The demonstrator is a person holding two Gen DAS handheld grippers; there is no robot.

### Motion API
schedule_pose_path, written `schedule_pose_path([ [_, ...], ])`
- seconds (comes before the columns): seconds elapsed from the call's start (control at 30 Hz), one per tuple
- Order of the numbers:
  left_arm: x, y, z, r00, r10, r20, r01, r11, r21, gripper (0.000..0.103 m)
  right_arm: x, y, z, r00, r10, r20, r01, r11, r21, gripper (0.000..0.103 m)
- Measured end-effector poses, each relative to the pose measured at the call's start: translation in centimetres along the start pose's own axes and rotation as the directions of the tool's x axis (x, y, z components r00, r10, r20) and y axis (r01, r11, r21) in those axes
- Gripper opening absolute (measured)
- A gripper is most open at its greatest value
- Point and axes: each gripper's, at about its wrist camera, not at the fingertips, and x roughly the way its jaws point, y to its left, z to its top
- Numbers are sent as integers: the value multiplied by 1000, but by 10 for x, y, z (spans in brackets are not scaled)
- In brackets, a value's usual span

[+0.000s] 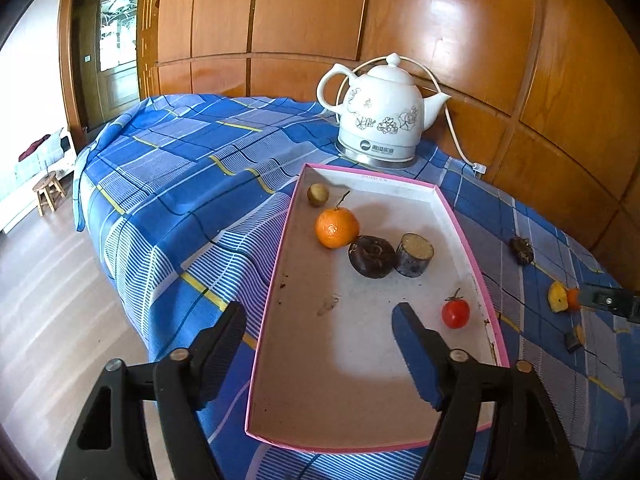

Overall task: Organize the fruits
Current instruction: 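Carry the small tan fruit into the tray and open the right tool, then withdraw the right tool from the tray toward the remaining fruits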

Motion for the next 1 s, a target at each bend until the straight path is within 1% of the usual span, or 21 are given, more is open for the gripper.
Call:
schedule_pose_path([
  [0.07,0,2,0,1000,-4,0,4,1000,-7,79,15,32,6,998,68,-2,-68,997,-34,24],
  [0.17,-2,6,0,1000,0,5,0,1000,-17,79,40,72,14,992,124,-25,-126,989,-76,24],
  [0.3,-2,10,-2,1000,-2,5,2,1000,-19,79,69,103,18,986,160,-52,-164,982,-94,24],
  [0.37,-2,10,-3,1000,-6,3,6,1000,-19,79,84,113,22,987,152,-58,-157,982,-106,24],
  [0.4,-2,11,-4,1000,-8,3,8,1000,-19,79,89,113,24,986,155,-66,-161,982,-100,25],
  [0.43,-2,11,-4,1000,-10,2,10,1000,-19,79,91,115,23,984,160,-74,-167,981,-96,28],
  [0.5,-2,11,-5,1000,-13,-2,13,1000,-17,79,99,115,25,986,146,-76,-153,984,-91,36],
  [0.57,-1,10,-7,1000,-17,-5,17,1000,-15,79,94,110,25,986,153,-68,-158,985,-74,36],
  [0.73,0,7,-8,1000,-22,-11,22,1000,-10,79,73,90,24,991,130,-29,-131,990,-47,36],
  [1.0,0,-4,-9,999,-31,-21,31,999,19,79,33,45,2,998,62,6,-62,998,-3,36],
])
